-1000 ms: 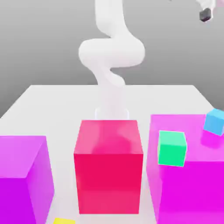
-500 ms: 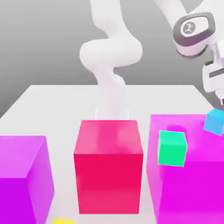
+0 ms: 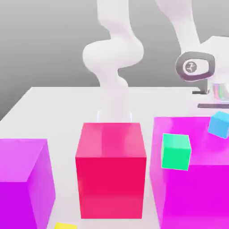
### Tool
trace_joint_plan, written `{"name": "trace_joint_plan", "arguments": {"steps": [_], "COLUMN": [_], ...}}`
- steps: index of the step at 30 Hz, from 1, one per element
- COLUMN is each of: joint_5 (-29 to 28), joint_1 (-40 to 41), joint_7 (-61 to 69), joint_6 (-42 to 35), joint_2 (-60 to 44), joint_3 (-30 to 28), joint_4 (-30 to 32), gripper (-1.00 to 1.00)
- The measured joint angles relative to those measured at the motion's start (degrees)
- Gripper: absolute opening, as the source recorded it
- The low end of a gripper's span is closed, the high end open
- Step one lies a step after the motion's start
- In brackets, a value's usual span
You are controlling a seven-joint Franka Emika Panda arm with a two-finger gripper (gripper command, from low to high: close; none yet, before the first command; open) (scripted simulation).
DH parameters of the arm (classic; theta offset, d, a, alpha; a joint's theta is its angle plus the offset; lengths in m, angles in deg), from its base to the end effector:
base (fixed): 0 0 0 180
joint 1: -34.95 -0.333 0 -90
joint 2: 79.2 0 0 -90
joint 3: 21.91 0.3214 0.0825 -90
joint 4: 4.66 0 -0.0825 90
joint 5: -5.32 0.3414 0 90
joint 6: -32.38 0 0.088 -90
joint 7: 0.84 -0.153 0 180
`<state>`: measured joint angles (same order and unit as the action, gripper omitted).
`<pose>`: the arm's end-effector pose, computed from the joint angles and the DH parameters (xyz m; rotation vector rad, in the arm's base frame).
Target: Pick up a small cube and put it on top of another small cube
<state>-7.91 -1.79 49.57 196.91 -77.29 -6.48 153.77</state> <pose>0.2324 0.3142 0.2364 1.6365 2.5748 0.2110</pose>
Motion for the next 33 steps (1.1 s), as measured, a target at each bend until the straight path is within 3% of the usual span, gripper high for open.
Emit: {"name": "trace_joint_plan", "arguments": {"steps": [10, 13, 17, 18, 25, 33], "joint_5": [9.49, 4.65, -1.22, -1.82, -1.70, 9.92], "joint_1": [0.33, -0.91, -7.93, -9.24, -9.31, -5.21], "joint_7": [24.57, 22.60, 18.38, 17.91, 18.00, 26.17], "joint_6": [-0.47, 3.11, 9.46, 10.53, 10.40, -2.17], "joint_2": [-4.94, -9.80, -17.85, -19.14, -19.08, -5.19], "joint_3": [1.40, -0.85, -9.26, -10.71, -10.75, -3.78], "joint_4": [2.32, 1.57, -0.13, -0.39, -0.37, 1.10], "gripper": [0.00, 0.00, 0.00, -1.00, -1.00, -1.00]}}
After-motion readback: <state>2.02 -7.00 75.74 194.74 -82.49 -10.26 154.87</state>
